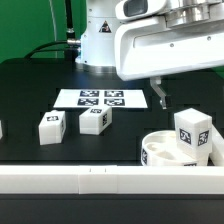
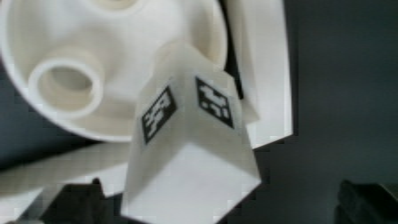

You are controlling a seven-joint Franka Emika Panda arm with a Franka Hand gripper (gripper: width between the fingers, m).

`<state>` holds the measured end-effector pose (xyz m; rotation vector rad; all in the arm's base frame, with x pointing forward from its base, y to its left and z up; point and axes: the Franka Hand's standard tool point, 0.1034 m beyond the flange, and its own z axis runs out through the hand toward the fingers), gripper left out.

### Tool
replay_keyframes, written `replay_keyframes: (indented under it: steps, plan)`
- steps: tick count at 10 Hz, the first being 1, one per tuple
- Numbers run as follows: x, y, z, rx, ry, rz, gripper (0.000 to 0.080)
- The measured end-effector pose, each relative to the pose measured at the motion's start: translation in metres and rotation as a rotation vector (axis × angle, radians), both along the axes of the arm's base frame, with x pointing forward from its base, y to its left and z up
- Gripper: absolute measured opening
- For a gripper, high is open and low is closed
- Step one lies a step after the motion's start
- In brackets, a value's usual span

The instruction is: Assemble stool

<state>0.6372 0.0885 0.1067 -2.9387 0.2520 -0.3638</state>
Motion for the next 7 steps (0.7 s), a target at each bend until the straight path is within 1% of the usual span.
replay_keyframes:
  steps: [1, 5, 6, 7]
  plan:
    - [0.0005, 0.0009, 0.0008, -0.026, -0.006, 0.08, 0.0649]
    - [0.0007, -0.001, -0.0001, -0.098, -0.043, 0.334, 0.0649]
    - [0.0008, -0.0019, -0.0003, -0.156, -0.063, 0.503, 0.0649]
    - [0.0009, -0.0016, -0.0001, -0.196, -0.074, 0.62, 0.0649]
